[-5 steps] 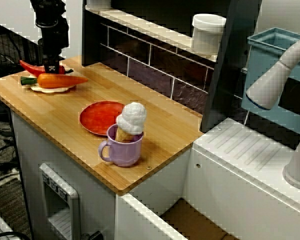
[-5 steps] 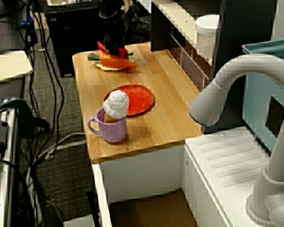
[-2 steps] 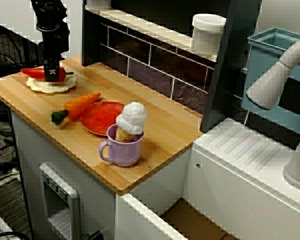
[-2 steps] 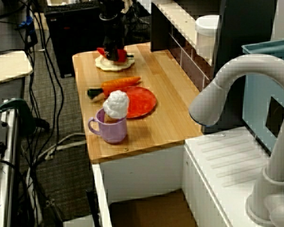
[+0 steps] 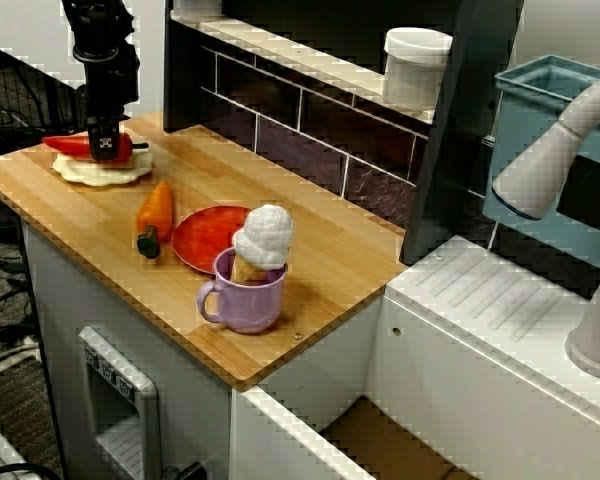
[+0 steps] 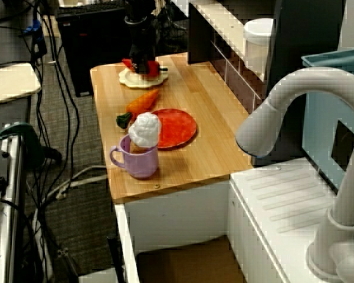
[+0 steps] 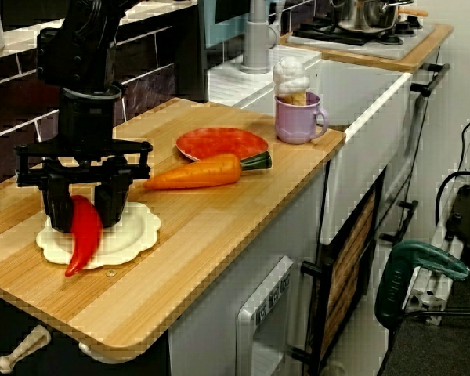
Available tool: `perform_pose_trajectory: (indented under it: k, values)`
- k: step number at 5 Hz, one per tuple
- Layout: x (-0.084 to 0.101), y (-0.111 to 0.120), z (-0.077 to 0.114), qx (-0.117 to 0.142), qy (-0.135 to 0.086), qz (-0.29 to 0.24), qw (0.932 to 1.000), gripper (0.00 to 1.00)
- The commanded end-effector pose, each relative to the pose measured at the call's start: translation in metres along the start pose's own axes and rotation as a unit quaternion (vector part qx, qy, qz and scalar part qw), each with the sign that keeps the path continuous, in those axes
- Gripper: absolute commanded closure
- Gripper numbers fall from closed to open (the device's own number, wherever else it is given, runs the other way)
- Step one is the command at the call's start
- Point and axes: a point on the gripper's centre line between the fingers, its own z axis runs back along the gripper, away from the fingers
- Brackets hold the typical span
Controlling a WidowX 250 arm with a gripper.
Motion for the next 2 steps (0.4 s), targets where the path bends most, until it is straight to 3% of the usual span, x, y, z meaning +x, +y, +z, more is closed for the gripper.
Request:
perform_pose_trajectory:
  k: [1, 2]
  values:
    - [0.01, 0.013, 0.032, 0.01, -0.019, 0.002, 0.9998, 1.0]
    - [0.017, 0.001, 0.052, -0.009, -0.036, -0.01, 0.9993, 1.0]
